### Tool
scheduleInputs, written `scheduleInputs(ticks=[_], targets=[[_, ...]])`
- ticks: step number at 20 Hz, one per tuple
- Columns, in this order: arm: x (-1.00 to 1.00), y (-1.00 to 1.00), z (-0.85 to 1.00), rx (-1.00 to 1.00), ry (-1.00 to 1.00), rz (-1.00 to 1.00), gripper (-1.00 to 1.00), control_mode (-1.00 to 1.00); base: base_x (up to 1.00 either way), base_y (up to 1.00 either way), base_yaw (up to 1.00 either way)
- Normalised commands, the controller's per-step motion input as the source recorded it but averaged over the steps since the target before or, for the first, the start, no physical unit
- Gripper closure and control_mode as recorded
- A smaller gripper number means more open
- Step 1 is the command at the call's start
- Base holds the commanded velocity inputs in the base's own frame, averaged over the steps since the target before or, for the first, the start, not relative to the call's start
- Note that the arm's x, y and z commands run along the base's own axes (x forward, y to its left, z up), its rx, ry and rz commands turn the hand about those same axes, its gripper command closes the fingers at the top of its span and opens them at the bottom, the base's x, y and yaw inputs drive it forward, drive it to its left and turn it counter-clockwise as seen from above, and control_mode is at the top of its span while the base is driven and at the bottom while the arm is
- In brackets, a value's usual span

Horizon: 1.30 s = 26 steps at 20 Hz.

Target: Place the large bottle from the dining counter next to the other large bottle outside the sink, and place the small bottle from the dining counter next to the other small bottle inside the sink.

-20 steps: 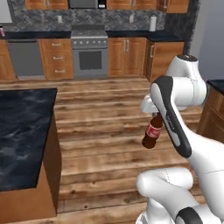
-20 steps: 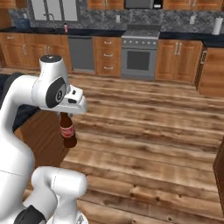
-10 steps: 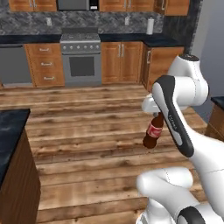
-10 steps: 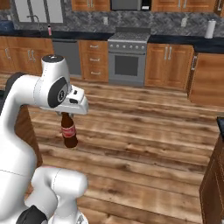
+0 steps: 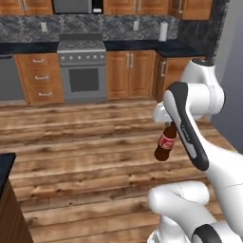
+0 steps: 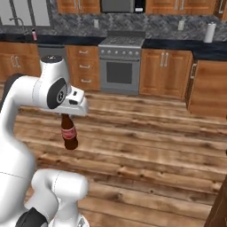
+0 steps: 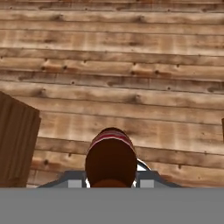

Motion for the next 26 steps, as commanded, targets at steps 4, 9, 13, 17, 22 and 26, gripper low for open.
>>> scheduleInputs(ticks=[4,9,13,17,22,26], targets=[[0.00,0.00,0.00,0.00,0.00,0.00,1.00,1.00,1.00,0.00,-0.14],[0.00,0.00,0.00,0.00,0.00,0.00,1.00,1.00,1.00,0.01,-0.13],[0.00,0.00,0.00,0.00,0.00,0.00,1.00,1.00,1.00,0.08,-0.08],[0.00,0.00,0.00,0.00,0.00,0.00,1.00,1.00,1.00,0.15,-0.04],[0.00,0.00,0.00,0.00,0.00,0.00,1.00,1.00,1.00,0.24,-0.05],[0.00,0.00,0.00,0.00,0.00,0.00,1.00,1.00,1.00,0.30,-0.05]])
